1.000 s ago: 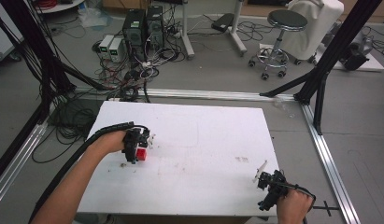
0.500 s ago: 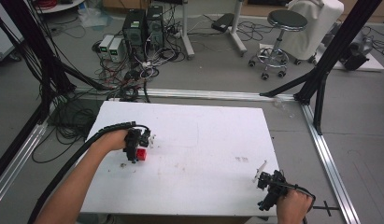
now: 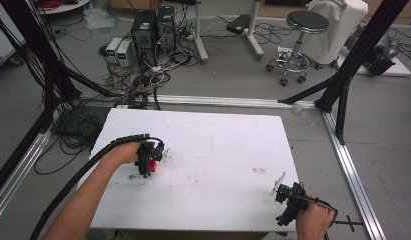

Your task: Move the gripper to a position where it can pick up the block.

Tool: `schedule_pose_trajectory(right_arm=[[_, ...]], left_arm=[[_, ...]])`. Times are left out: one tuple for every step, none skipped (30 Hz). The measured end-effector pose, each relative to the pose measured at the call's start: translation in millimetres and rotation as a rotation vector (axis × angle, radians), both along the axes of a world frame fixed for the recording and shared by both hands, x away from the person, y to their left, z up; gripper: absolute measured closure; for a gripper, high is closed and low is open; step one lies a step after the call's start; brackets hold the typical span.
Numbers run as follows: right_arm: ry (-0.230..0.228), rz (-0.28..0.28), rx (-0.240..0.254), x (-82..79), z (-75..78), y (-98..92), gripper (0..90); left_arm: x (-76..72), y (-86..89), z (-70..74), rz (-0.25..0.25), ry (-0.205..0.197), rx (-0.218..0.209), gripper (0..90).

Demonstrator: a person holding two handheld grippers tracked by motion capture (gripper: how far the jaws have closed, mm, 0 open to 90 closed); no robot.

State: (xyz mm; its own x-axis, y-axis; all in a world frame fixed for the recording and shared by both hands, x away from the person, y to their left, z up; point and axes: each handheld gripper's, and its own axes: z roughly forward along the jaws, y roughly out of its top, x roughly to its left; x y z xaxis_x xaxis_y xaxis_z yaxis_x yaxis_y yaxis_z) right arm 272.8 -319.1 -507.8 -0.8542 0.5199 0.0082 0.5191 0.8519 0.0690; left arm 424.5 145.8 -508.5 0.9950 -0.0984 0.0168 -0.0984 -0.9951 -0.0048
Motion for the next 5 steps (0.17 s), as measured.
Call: schedule_pose_trajectory(right_arm=[[-0.001, 0.001, -0.001, 0.3, 0.2, -0.1, 4.4], [-0.001, 0.001, -0.001, 0.3, 0.2, -0.1, 4.4], [-0.003, -0.002, -0.001, 0.4, 0.1, 0.3, 4.4], [-0.003, -0.002, -0.001, 0.4, 0.1, 0.3, 4.4], [-0.004, -0.005, -0.003, 0.3, 0.2, 0.8, 4.4]], left_arm=[[0.1, 0.2, -0.1, 0.001, 0.000, -0.005, 23.2], [0.2, 0.3, 0.0, 0.005, 0.001, -0.006, 23.2], [0.1, 0.4, 0.4, 0.005, 0.001, -0.003, 23.2], [-0.3, 0.5, 0.6, 0.005, -0.002, -0.004, 23.2], [-0.8, 0.7, 1.5, 0.004, -0.001, -0.003, 23.2]])
